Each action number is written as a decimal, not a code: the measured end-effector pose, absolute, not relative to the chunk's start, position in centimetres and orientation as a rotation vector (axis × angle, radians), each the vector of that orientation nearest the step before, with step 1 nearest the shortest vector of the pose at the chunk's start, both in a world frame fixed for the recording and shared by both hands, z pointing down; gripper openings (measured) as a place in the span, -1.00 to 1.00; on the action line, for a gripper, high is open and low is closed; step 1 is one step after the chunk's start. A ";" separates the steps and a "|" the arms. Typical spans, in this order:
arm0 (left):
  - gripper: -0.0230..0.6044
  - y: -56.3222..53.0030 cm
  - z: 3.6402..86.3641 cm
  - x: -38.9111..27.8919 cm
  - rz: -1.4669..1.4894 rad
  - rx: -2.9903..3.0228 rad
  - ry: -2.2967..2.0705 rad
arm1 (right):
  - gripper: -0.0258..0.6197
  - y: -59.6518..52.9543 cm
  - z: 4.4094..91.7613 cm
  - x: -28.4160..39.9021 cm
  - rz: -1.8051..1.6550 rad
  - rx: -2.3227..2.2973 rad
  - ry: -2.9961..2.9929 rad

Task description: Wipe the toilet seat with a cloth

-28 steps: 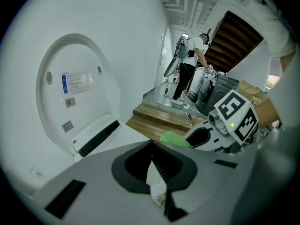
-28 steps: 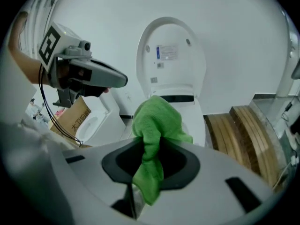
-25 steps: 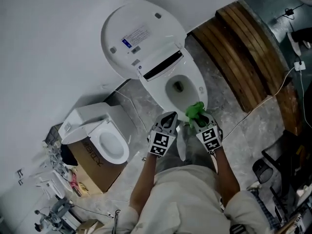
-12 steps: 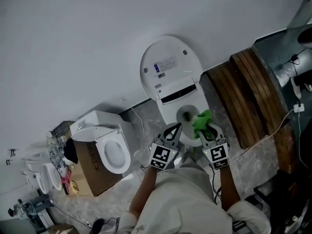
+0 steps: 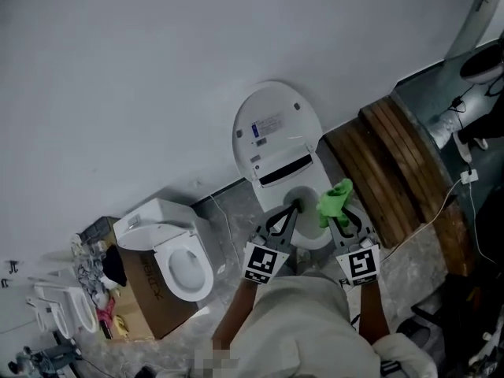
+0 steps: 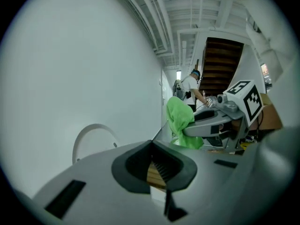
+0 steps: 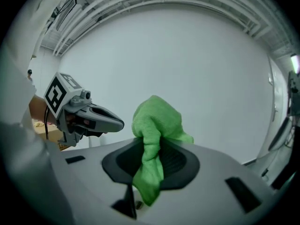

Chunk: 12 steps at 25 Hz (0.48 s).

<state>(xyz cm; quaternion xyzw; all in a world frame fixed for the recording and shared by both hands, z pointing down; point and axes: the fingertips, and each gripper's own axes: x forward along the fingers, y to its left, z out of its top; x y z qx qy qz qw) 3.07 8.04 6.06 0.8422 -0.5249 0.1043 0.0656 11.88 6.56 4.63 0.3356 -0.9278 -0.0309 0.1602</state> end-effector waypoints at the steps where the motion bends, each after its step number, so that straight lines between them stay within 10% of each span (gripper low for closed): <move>1: -0.89 8.0 5.6 3.0 0.305 2.564 -1.562 | -0.63 6.5 4.4 12.0 -0.097 1.004 -2.636; 12: -0.89 9.3 3.5 1.8 0.201 2.673 -1.453 | -0.63 9.1 2.6 11.5 -0.141 1.218 -2.521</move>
